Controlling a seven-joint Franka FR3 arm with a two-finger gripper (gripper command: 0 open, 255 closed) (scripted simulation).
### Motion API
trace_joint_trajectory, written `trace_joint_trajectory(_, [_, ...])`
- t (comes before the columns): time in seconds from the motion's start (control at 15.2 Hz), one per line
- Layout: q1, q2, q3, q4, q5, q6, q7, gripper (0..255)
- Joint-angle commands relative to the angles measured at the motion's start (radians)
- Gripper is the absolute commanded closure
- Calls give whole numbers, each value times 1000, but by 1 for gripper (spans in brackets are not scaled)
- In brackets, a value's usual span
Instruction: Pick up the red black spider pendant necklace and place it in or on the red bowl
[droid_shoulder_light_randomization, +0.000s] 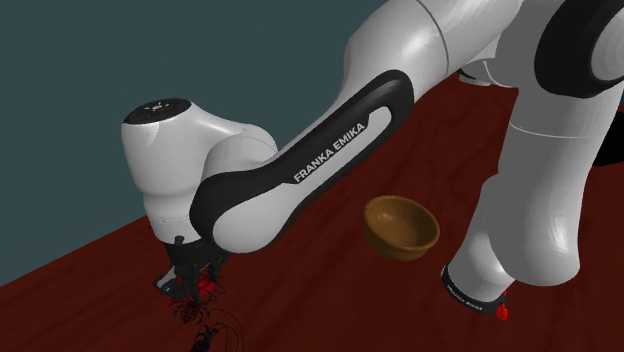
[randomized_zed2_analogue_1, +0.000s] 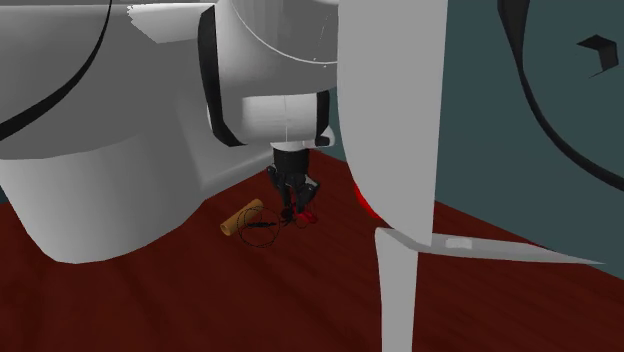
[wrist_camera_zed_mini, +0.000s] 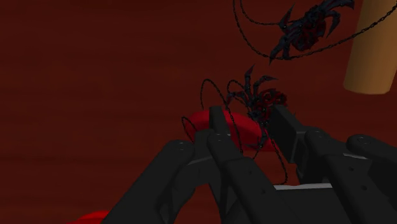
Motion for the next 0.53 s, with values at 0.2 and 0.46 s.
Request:
trace_joint_trajectory(0.2, [-6, -33, 8, 25, 24, -53, -15, 255])
trace_joint_trajectory(0.46, [-11, -60, 13, 50, 42, -101, -27, 255])
